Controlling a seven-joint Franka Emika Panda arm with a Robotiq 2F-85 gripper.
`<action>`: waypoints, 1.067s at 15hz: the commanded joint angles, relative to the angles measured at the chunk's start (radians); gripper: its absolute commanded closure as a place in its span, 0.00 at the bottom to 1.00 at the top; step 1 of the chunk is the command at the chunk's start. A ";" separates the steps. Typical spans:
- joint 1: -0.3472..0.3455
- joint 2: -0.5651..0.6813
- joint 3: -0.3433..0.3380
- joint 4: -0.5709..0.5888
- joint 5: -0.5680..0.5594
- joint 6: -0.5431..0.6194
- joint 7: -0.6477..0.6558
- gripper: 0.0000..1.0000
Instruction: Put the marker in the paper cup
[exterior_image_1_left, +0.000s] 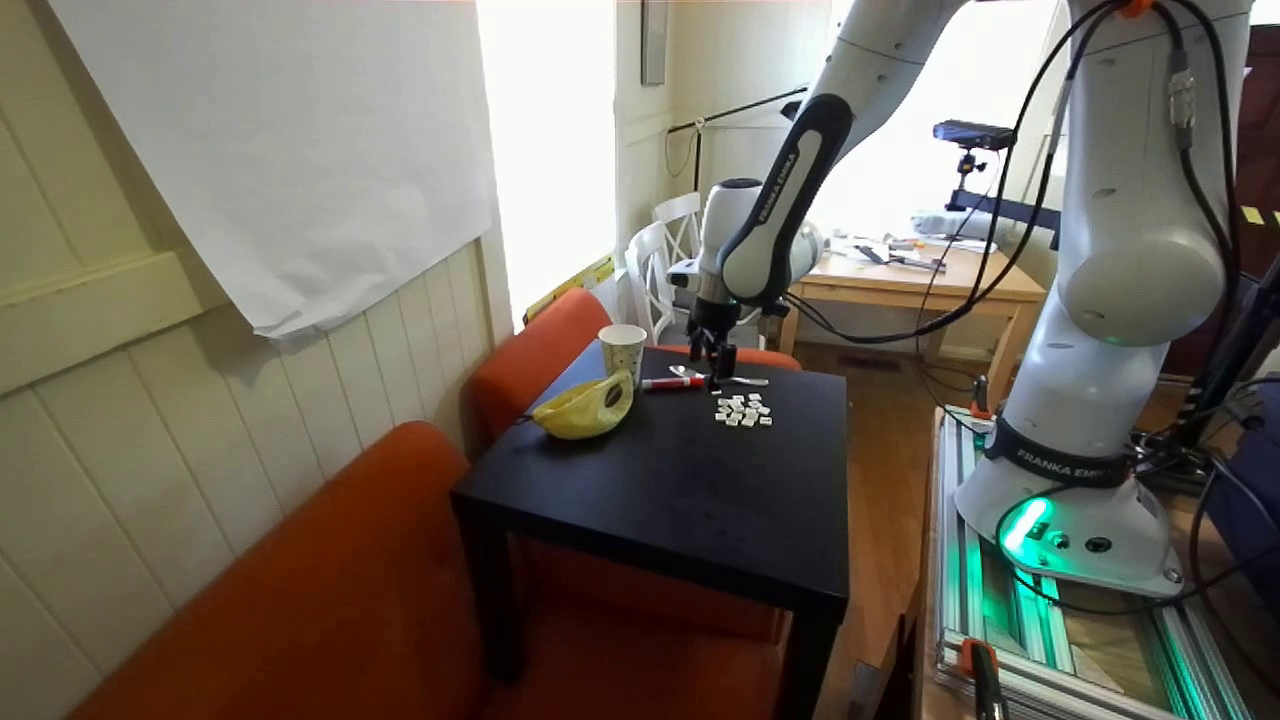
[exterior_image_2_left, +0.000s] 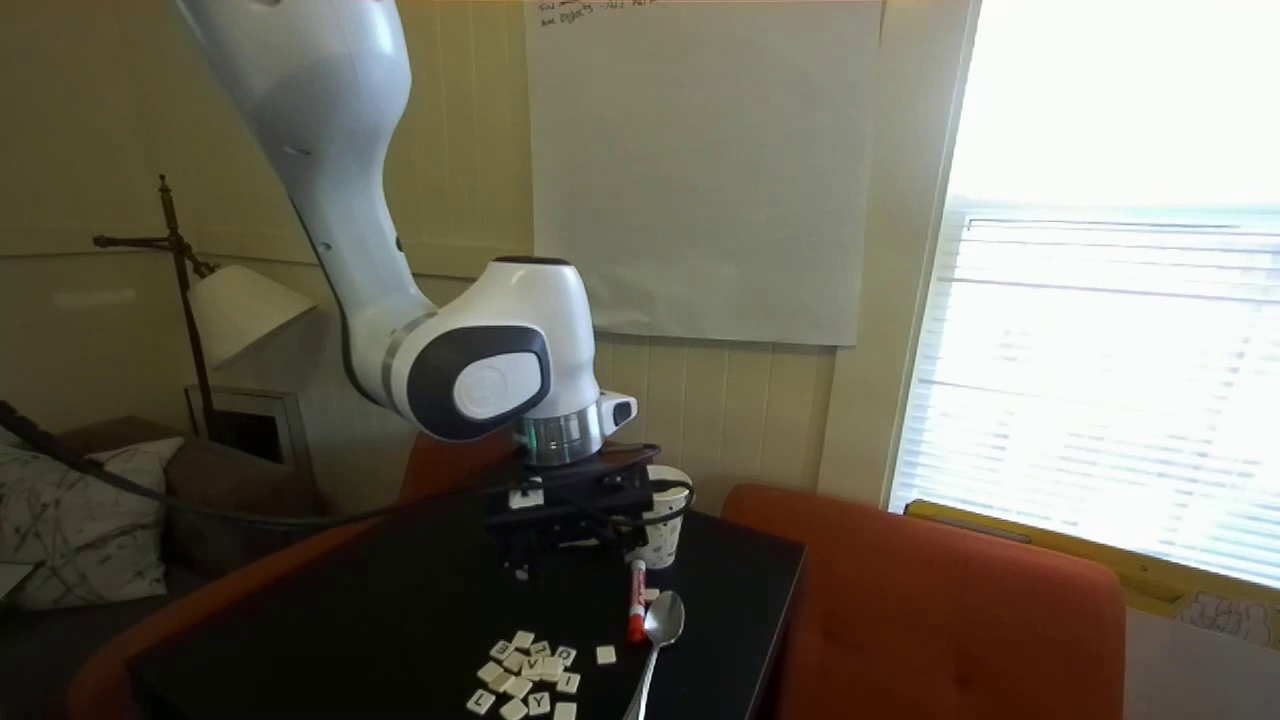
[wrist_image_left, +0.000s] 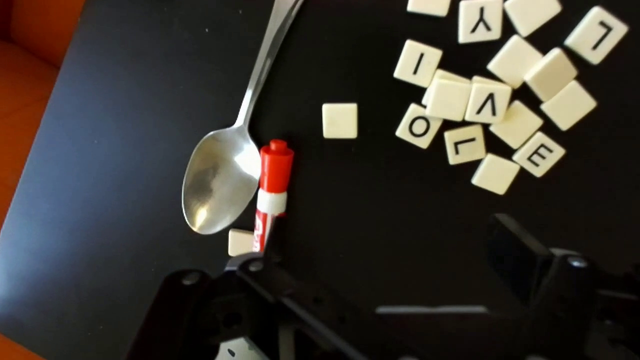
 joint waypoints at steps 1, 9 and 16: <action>-0.041 0.070 0.020 0.063 -0.024 0.032 -0.004 0.00; -0.053 0.132 0.004 0.141 -0.056 0.026 0.014 0.31; -0.050 0.170 -0.022 0.164 -0.094 0.036 0.026 0.39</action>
